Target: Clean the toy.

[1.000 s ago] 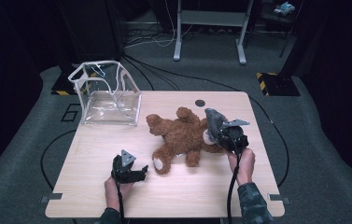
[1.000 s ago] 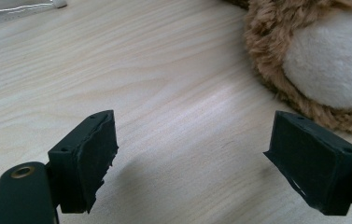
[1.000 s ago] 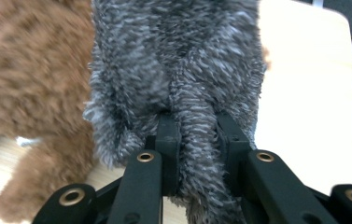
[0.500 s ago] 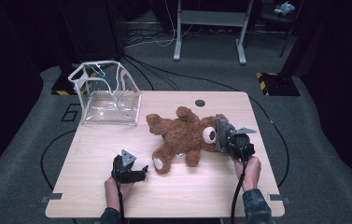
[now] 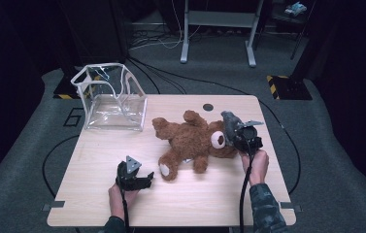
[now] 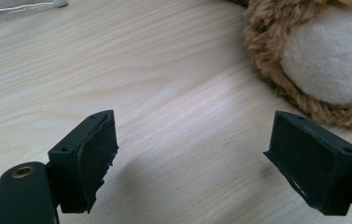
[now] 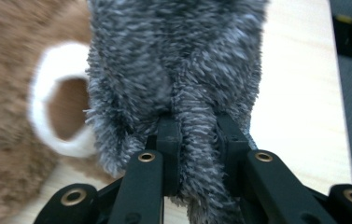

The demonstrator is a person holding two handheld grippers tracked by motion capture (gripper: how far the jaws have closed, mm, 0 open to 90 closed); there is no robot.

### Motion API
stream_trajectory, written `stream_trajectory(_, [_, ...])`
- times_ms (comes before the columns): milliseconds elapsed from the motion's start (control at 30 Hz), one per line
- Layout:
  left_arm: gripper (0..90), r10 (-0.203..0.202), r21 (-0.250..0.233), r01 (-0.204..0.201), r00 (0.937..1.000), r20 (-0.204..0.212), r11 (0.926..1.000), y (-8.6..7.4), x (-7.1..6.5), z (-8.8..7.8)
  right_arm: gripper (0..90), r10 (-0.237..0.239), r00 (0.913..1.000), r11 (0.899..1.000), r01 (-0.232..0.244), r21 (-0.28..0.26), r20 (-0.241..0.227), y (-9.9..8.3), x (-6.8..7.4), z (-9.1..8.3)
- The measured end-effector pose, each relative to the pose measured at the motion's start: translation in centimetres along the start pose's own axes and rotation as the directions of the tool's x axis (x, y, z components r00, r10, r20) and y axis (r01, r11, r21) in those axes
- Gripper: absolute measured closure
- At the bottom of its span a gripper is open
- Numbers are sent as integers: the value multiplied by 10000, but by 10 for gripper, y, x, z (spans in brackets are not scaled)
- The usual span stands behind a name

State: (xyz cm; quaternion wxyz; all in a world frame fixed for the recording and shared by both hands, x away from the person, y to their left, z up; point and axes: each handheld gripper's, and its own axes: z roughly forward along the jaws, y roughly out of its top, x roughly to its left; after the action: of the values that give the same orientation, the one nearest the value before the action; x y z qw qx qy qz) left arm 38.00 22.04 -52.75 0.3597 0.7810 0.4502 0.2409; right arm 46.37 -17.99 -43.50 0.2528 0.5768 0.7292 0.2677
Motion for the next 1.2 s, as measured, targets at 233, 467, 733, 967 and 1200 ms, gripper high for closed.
stream_trajectory(233, [151, 54, -13, -54, 10000, -49, 10000, 0, -1, 0, 756, 245, 9997, 9952, -253, 942, 97, -27, -17, 18])
stream_trajectory(467, [152, 31, 17, -31, 10000, -82, 10000, 0, -1, 1, 754, 373, 9992, 9976, -362, 594, -172, -43, -21, 5])
stream_trajectory(733, [152, 31, 59, -31, 10000, -71, 10000, 0, -2, 1, 754, -788, 9806, 9955, 681, -653, -1792, -34, 33, -38])
stream_trajectory(967, [152, -22, 79, 23, 10000, -78, 10000, 0, -1, 0, 753, -1138, 9521, 9932, 1161, -85, -2837, -28, 83, -3])
stream_trajectory(1200, [152, -12, 87, 12, 10000, -75, 10000, 0, -2, 2, 755, -1443, 9179, 9837, 1735, 468, -3696, -47, 90, -9])
